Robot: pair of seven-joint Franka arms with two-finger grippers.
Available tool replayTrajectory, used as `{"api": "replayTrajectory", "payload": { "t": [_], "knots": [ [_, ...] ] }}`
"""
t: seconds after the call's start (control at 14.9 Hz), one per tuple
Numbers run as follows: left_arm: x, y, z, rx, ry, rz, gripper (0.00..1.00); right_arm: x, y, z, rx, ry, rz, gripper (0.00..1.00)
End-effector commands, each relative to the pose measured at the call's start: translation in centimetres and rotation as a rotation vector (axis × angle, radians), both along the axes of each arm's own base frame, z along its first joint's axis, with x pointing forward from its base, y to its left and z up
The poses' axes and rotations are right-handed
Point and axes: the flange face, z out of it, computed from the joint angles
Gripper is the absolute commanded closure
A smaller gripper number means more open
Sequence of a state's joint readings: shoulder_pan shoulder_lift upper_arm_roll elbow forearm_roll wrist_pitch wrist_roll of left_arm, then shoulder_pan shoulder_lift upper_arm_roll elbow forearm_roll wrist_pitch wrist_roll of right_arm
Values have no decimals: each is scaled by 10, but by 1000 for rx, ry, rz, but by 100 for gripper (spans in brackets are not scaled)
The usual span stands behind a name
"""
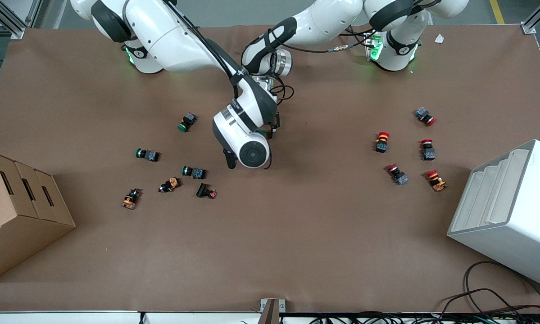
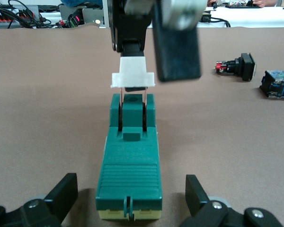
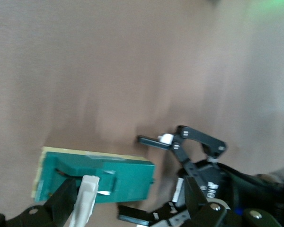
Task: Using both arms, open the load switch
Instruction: 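Push the white lever down with the right gripper while the left gripper holds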
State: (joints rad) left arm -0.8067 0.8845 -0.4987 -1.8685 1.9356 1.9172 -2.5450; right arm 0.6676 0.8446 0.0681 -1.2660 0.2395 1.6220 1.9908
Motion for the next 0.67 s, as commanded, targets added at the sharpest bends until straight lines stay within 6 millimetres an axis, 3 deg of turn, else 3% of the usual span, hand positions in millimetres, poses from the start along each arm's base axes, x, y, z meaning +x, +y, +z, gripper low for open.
{"api": "replayTrajectory", "payload": {
  "t": [0.0,0.6],
  "knots": [
    [-9,4,-27,28,-27,11,0,-7,2,15,5,42,7,0],
    [-7,1,-23,21,-37,15,0,-19,11,17,8,61,29,0]
  ]
}}
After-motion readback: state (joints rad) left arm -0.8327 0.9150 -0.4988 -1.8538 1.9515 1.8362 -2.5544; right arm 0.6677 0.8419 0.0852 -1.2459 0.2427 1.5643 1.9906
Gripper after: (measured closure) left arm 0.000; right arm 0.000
